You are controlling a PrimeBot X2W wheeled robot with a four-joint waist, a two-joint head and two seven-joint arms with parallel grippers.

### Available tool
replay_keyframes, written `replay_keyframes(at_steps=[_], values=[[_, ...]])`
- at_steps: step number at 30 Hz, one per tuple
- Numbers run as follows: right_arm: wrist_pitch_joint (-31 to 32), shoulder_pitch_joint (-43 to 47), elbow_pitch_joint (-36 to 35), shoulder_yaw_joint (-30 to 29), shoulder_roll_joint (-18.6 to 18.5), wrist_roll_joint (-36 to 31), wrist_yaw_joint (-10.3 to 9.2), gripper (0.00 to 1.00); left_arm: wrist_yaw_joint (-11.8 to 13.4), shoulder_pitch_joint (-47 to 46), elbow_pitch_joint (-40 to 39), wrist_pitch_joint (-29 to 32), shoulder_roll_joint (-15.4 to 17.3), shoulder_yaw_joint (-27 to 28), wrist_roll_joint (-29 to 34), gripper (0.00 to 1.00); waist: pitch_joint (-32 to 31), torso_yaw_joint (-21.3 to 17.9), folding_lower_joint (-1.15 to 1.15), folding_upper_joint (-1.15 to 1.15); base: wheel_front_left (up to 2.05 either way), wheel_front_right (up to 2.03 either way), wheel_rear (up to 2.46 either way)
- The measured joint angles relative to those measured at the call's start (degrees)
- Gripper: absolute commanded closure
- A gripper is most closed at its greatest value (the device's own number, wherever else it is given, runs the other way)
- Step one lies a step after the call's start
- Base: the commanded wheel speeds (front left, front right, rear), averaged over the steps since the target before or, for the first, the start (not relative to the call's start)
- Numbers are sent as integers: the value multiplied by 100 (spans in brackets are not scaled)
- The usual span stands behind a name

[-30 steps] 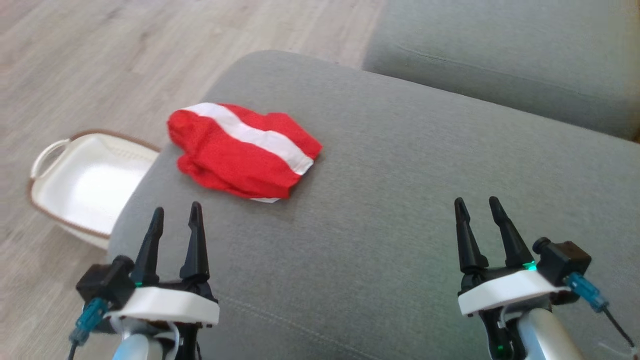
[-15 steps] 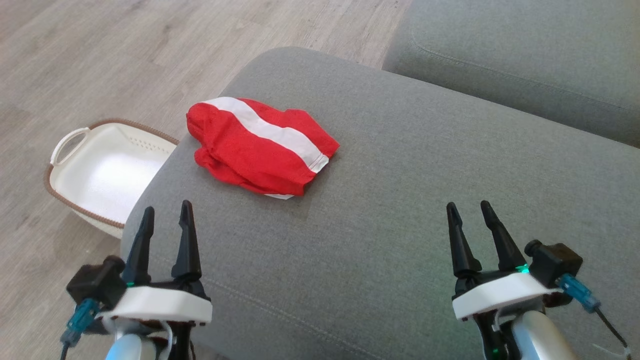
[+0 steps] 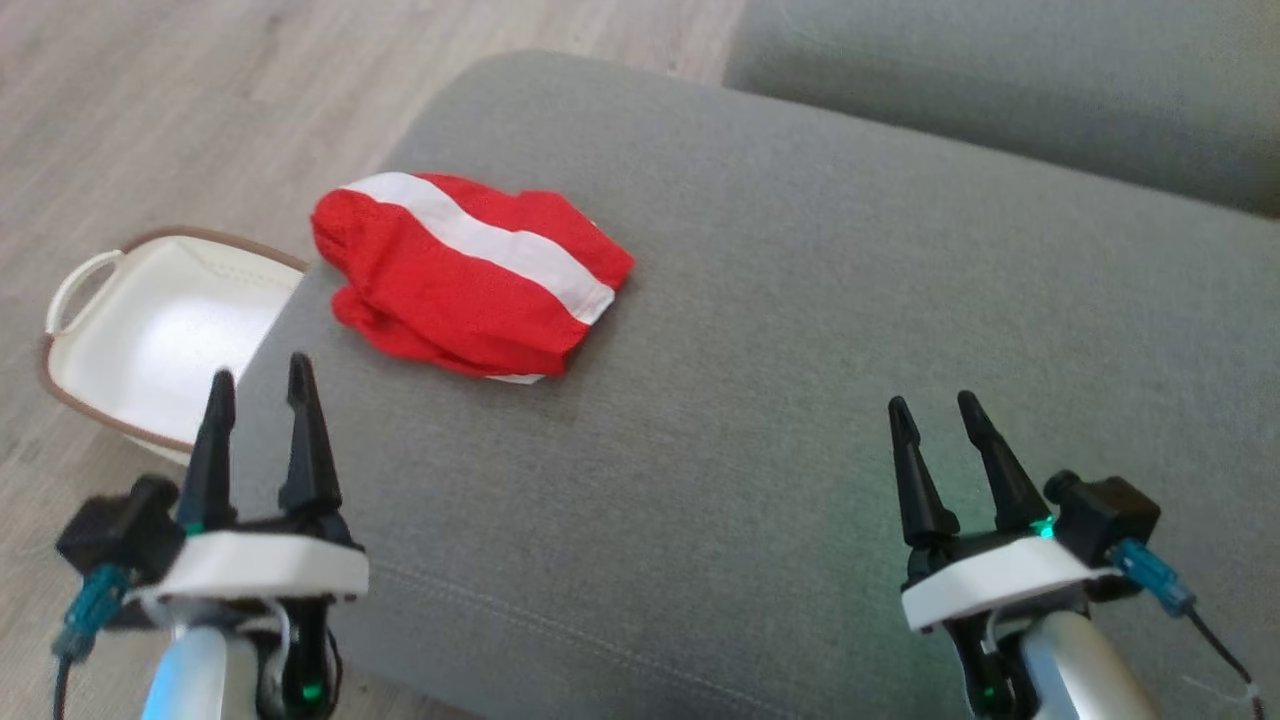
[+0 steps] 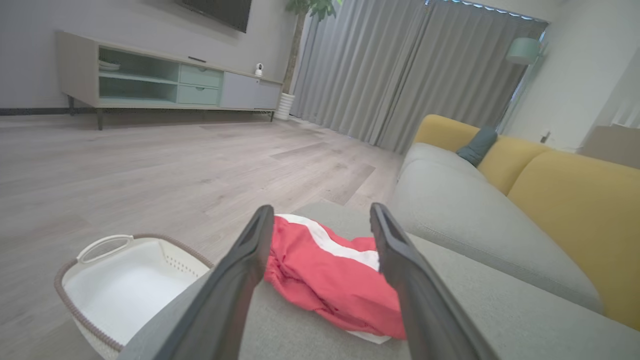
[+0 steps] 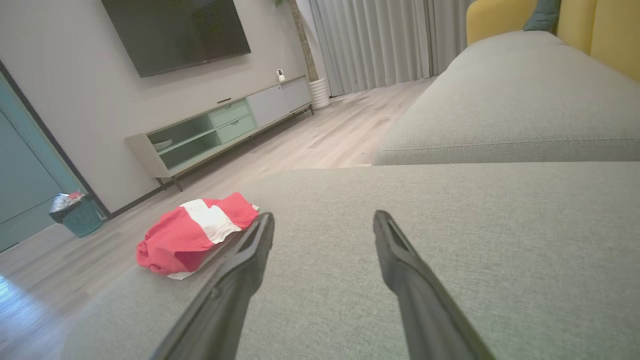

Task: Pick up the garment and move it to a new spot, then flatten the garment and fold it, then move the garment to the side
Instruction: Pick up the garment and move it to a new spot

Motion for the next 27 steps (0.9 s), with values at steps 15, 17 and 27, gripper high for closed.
replay_keyframes(at_steps=[15, 17, 27], values=[[14, -673, -422, -605, -3, -594, 1, 0, -435, -2460, 2297, 1087, 801, -59, 370, 0, 1100, -841, 1, 0, 0, 0, 0], [36, -788, -584, -751, -3, -675, 1, 0, -489, -2891, 2655, 1479, 942, -121, 305, 0, 1283, -948, 1, 0, 0, 0, 0], [237, -1031, -1148, -1044, -9, -867, 1, 0, -594, -4095, 4058, 2970, 1566, -1162, -248, 0, 2096, -1445, 2, 0, 0, 0, 0]])
